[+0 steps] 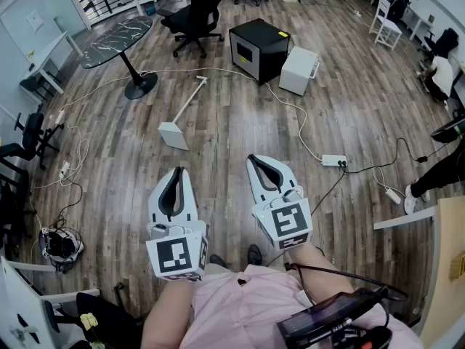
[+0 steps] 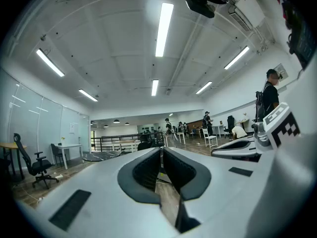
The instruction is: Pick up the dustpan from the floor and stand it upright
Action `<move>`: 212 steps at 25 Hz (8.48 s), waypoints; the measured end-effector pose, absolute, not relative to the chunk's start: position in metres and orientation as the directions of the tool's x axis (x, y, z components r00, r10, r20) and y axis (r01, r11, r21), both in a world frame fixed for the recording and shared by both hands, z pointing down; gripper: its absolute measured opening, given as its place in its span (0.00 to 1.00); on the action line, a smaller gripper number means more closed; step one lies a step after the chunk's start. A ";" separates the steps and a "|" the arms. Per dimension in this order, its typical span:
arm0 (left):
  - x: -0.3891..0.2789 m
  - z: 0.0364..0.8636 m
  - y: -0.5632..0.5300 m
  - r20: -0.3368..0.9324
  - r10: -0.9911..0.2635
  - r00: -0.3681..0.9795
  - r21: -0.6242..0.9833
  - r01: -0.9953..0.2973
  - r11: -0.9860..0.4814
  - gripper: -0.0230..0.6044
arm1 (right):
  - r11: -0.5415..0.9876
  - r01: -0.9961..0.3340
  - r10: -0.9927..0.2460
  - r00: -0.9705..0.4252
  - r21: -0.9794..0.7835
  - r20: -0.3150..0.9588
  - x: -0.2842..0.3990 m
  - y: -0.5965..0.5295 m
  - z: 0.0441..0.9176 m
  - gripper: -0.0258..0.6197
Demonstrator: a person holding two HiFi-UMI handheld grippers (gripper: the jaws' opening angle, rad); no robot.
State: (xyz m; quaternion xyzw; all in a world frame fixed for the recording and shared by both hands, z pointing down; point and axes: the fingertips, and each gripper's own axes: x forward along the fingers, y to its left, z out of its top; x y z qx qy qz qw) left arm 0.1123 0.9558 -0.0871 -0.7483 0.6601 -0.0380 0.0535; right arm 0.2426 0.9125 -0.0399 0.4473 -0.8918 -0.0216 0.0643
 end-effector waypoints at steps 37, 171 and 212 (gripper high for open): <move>0.041 -0.051 0.732 0.030 -0.992 0.121 -0.076 -0.989 -0.123 0.09 | 0.621 -0.779 -0.780 -0.603 0.084 0.168 0.187 0.701 0.002 0.04; -0.106 0.554 -0.292 0.681 -0.630 0.374 0.045 -0.880 -0.473 0.40 | 0.646 -0.754 -0.680 -0.638 -0.116 0.361 0.008 -0.345 0.428 0.04; -0.154 0.874 -0.270 0.876 -0.421 0.234 0.051 -0.914 -0.402 0.41 | 0.668 -0.741 -0.642 -0.621 -0.069 0.450 0.064 -0.323 0.600 0.04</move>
